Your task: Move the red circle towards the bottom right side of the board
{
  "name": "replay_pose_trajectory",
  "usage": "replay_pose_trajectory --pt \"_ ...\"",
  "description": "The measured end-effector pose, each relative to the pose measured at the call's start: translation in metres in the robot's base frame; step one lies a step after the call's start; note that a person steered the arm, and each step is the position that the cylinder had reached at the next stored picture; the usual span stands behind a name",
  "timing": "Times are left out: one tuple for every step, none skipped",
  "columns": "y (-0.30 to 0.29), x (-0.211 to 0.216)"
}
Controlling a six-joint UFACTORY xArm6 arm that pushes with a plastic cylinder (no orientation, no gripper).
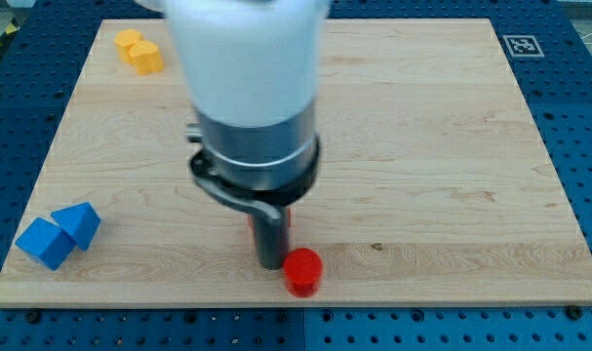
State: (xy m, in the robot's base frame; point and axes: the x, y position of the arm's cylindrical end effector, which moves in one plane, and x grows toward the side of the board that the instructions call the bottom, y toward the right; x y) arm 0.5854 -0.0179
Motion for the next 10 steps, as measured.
replay_pose_trajectory --pt "0.027 0.0" --pt "0.047 -0.001" --pt "0.047 -0.001" --pt "0.04 -0.001" --pt "0.017 -0.005" --pt "-0.008 -0.004" --pt "-0.016 0.032" --pt "-0.016 0.032" --pt "-0.011 0.034" --pt "0.004 0.033"
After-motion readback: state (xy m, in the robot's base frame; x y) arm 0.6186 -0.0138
